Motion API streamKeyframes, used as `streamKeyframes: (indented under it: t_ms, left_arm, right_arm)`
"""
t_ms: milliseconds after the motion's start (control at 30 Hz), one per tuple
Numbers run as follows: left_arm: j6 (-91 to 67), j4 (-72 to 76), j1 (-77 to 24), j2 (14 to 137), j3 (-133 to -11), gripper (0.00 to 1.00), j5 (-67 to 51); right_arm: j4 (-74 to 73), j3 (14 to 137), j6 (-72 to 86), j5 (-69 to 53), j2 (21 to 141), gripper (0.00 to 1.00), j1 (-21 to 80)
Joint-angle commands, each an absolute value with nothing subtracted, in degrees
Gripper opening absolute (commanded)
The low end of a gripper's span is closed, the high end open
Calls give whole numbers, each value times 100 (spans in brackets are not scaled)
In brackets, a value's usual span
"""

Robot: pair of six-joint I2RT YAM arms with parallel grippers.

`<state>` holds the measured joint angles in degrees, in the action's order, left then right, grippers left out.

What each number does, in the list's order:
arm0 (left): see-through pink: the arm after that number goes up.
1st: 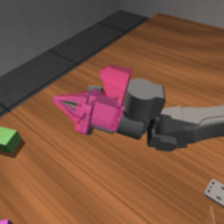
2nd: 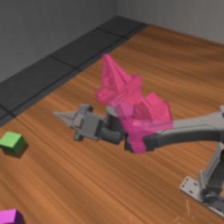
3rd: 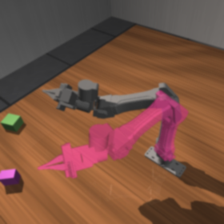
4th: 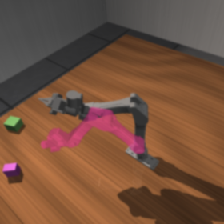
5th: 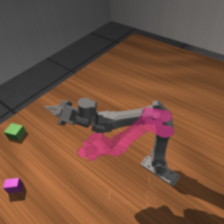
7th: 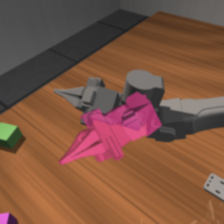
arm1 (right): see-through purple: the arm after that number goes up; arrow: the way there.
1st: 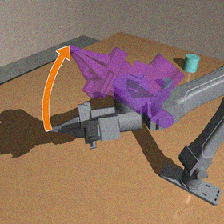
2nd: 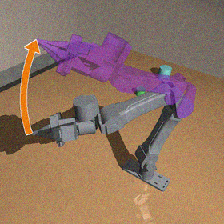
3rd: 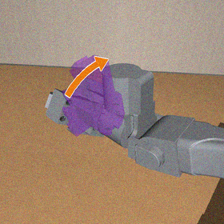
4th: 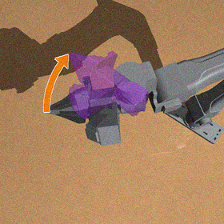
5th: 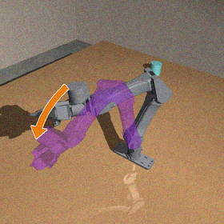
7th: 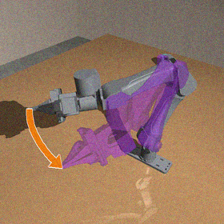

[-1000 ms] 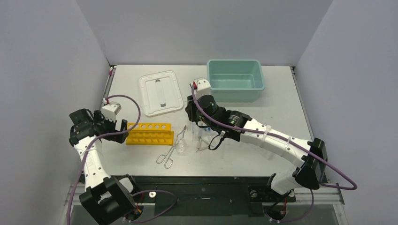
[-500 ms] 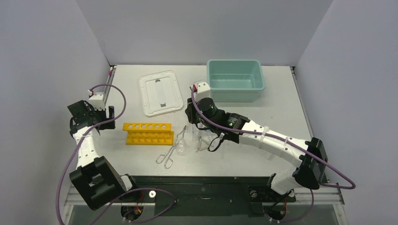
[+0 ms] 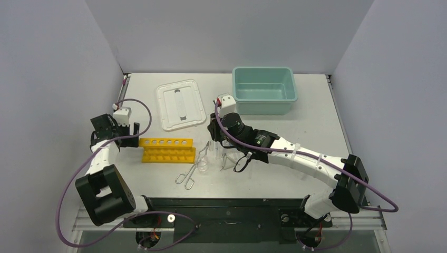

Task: Organize the chemistry lab equipment
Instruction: Insert the test tube into the slot of the test tube rack.

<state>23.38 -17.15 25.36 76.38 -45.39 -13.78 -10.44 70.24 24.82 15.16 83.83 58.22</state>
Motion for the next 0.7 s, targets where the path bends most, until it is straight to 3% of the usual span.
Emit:
streamKeyframes:
  t_ms: [0, 667]
  left_arm:
    - [2518, -1381, 2520, 7770, -4548, 86, -1782]
    - [4307, -3323, 2528, 6449, -3887, 87, -2943]
  right_arm:
    - [-651, 6979, 2505, 1402, 8190, 0, 5852]
    - [-743, 7760, 2410, 1204, 8854, 0, 5941]
